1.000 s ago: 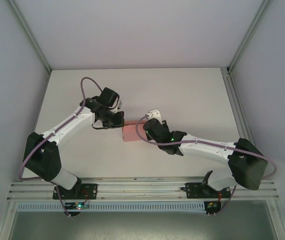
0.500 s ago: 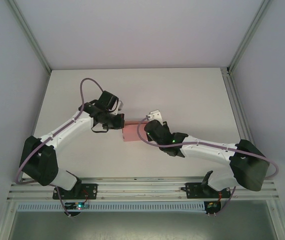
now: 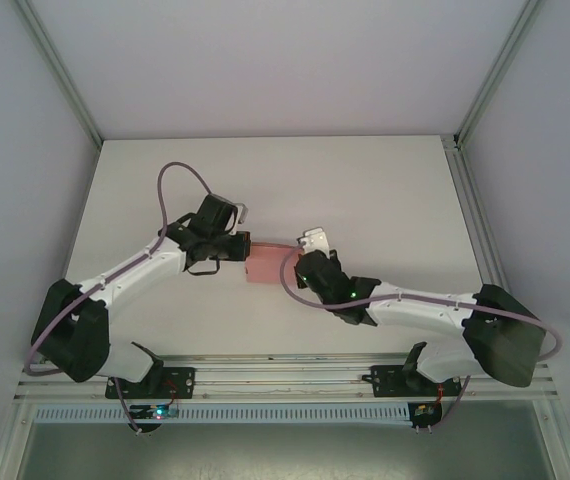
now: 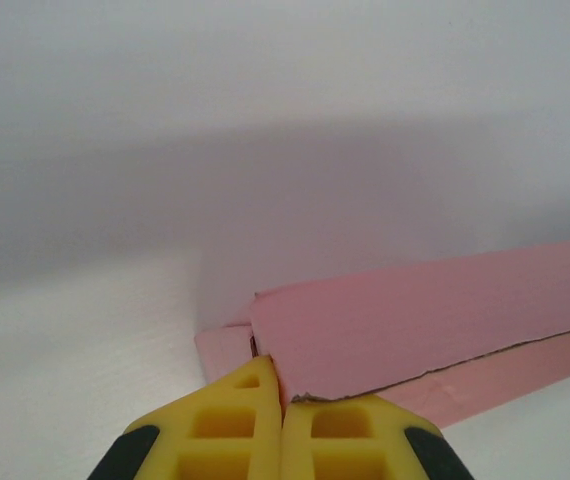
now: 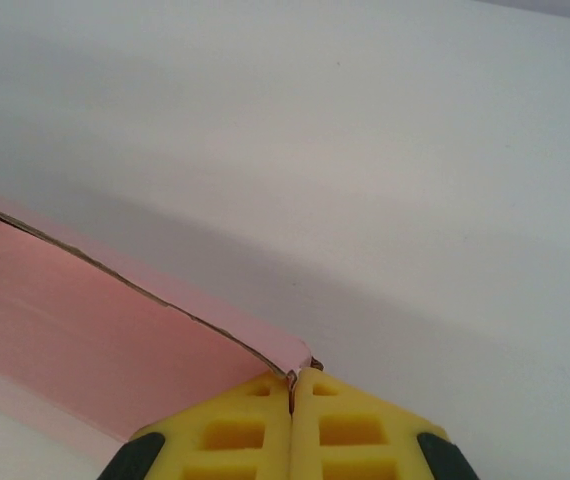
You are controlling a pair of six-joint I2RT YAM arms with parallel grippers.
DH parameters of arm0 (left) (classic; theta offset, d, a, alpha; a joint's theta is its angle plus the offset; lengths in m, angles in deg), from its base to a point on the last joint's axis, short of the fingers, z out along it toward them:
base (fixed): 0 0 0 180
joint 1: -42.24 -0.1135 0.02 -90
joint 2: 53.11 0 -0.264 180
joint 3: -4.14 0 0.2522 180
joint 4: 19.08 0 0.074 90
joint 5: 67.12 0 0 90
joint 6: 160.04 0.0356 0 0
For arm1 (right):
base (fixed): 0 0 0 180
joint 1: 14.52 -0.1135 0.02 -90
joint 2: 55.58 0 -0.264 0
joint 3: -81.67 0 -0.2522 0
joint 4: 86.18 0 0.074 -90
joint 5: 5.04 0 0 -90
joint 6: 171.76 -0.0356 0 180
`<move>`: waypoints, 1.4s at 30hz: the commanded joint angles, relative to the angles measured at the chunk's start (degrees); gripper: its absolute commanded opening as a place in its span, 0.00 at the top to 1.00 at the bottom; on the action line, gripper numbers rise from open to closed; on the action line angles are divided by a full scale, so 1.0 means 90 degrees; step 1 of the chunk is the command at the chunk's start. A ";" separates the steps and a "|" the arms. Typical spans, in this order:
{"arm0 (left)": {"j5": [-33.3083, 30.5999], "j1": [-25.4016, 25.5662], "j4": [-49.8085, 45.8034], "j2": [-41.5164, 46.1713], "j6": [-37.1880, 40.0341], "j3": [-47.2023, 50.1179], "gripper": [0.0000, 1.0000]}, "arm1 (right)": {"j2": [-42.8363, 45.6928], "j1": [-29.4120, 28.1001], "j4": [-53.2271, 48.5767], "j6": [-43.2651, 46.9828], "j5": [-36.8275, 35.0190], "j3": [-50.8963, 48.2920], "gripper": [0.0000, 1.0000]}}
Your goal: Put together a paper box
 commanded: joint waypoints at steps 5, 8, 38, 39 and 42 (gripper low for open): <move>0.1001 0.0373 -0.0768 0.0369 -0.0312 0.1088 0.85 | 0.0252 -0.0560 0.0228 0.0091 0.0006 -0.0942 1.00; 0.0902 0.0372 -0.0817 0.0579 -0.0470 0.1067 0.71 | 0.0257 -0.0711 0.0307 0.0205 -0.0336 -0.1023 1.00; 0.1921 -0.0936 0.2498 0.1512 -0.4357 0.2099 0.00 | -0.0080 -0.0799 0.0129 0.0007 -0.0552 -0.0825 1.00; 0.2020 -0.0923 0.2571 0.1443 -0.4389 0.2134 0.00 | -0.0080 -0.0802 0.0112 -0.0007 -0.0557 -0.0818 1.00; 0.2234 -0.0923 0.2908 0.1303 -0.4386 0.2388 0.00 | -0.0080 -0.0800 0.0094 -0.0033 -0.0552 -0.0818 1.00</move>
